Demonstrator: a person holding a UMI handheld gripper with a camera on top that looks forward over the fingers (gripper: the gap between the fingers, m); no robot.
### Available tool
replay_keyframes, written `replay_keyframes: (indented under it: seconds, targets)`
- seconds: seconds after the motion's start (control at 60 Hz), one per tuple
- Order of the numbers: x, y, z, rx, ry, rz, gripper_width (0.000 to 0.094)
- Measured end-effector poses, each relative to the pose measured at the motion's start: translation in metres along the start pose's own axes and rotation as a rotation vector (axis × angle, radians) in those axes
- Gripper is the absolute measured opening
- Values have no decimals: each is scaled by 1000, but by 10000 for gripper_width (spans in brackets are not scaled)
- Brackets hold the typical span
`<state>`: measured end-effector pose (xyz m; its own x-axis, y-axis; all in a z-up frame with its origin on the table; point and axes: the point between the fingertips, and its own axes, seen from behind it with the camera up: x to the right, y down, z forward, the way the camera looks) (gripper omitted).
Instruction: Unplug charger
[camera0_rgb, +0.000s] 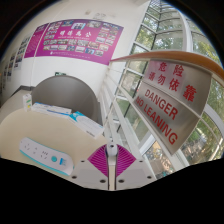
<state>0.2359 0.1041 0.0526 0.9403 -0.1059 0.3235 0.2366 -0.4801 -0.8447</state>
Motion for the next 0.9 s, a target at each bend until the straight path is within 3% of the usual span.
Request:
replay_keyframes:
  seconds: [0.083, 0.15, 0.233, 0.333, 0.45, 0.483, 0.667, 0.9]
  targets:
    - [-12, 5, -6, -80, -20, -40, 91]
    - [-20, 43, 6, -114, -43, -27, 121]
    - [-30, 47, 6, -135, -73, 13, 183]
    - [-40, 46, -4, -140, -120, 67, 428]
    - [-45, 30, -28, -142, -157, 143, 800]
    - [-45, 24, -38, -134, -163, 161, 867]
    - [-42, -10, -112, -138, -177, 264, 856]
    - [-42, -34, -258, -137, -141, 284, 854]
